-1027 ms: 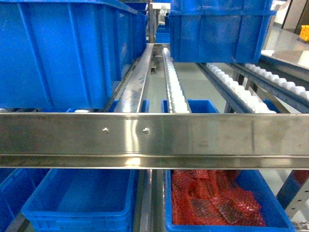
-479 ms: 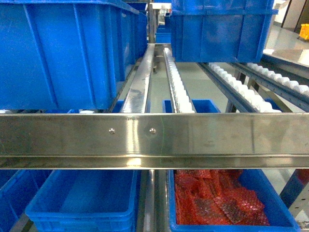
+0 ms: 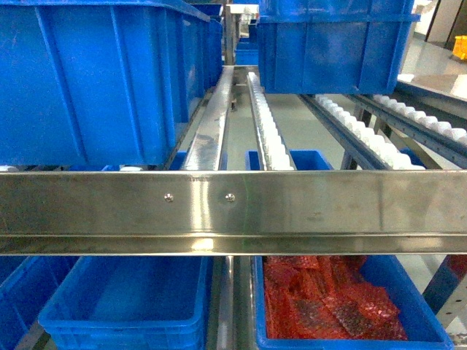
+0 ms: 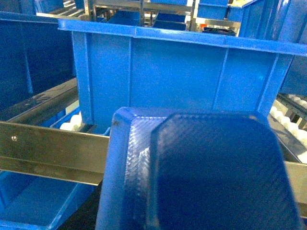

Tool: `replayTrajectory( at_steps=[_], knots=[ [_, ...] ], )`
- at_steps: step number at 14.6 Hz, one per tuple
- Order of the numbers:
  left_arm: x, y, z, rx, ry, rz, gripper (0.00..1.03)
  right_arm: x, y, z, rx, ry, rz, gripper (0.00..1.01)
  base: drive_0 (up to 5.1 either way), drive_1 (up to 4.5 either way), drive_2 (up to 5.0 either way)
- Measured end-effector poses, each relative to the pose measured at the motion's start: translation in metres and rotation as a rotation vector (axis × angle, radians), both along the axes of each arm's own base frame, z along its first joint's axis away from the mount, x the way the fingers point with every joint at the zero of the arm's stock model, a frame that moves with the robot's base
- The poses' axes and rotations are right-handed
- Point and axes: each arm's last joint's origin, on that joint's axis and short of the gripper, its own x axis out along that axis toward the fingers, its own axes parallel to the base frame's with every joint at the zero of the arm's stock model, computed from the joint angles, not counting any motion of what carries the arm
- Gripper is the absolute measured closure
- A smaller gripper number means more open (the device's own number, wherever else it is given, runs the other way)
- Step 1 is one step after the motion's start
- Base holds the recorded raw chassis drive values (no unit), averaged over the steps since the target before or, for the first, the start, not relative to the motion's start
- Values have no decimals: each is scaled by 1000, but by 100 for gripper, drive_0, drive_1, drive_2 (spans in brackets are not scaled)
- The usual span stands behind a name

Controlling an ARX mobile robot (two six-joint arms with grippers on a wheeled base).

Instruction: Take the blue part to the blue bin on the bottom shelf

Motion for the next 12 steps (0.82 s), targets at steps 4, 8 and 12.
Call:
replayTrajectory(
  at_steps=[4, 8, 12],
  knots=[
    [0, 0, 0, -1, -3, 0, 60, 0, 0, 0, 0, -3, 0, 3, 0, 0, 0],
    [0, 0, 0, 0, 0, 0, 60, 0, 0, 0, 1, 0, -3, 3, 0, 0, 0],
    [0, 0, 0, 0, -1, 0, 60, 0, 0, 0, 0, 0, -2, 3, 0, 0, 0]
  ],
)
